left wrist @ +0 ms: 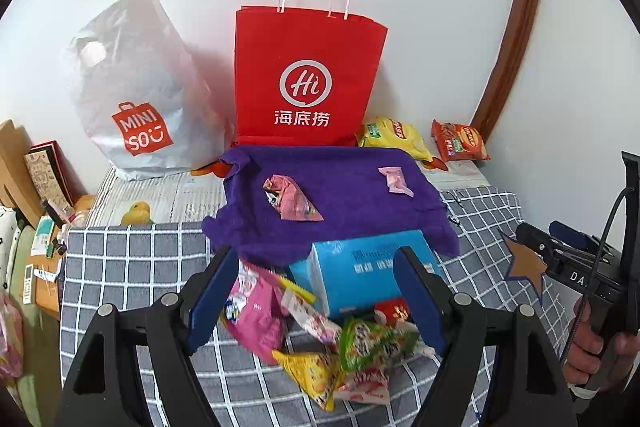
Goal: Organize snacks
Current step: 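Withdraw both tools from the towel back toward the snack pile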
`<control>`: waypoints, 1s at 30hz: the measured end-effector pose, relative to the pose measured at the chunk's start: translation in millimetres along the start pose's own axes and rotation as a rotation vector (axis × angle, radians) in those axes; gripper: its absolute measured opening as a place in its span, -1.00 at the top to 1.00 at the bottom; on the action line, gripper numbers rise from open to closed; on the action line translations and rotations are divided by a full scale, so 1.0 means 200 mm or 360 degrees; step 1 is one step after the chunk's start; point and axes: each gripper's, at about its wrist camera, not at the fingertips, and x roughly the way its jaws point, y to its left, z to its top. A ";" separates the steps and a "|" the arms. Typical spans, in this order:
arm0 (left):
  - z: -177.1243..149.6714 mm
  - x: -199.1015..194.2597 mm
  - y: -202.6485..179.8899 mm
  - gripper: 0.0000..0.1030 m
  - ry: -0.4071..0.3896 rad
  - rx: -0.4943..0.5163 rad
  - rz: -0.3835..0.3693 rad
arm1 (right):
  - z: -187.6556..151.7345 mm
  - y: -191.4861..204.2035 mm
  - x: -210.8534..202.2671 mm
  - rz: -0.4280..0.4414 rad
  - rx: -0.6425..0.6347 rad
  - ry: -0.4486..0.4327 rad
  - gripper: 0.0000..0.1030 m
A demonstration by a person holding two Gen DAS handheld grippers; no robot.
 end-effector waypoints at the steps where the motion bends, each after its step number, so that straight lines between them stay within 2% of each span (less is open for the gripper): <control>1: -0.01 -0.01 0.00 -0.52 -0.0003 -0.0001 0.0004 | -0.03 -0.01 -0.03 0.0021 0.0012 -0.0011 -0.63; 9: -0.10 -0.10 -0.01 -0.52 -0.0019 -0.0002 0.0063 | -0.15 -0.02 -0.13 0.0051 -0.0018 -0.0069 -0.63; 12: -0.14 -0.11 0.01 -0.52 -0.0019 -0.0024 0.0078 | -0.19 -0.04 -0.12 0.0089 0.0005 -0.0066 -0.55; 15: -0.17 -0.08 0.06 -0.52 0.0008 -0.0058 0.0099 | -0.23 -0.05 -0.08 0.0105 -0.0001 -0.0046 -0.46; 20: -0.23 -0.01 0.12 -0.52 0.0061 -0.0120 0.0112 | -0.34 0.01 0.06 0.0123 -0.0071 0.0038 -0.20; 30: -0.28 0.05 0.18 -0.52 0.0103 -0.0097 0.0085 | -0.45 0.20 0.22 0.0300 -0.0220 0.0113 -0.19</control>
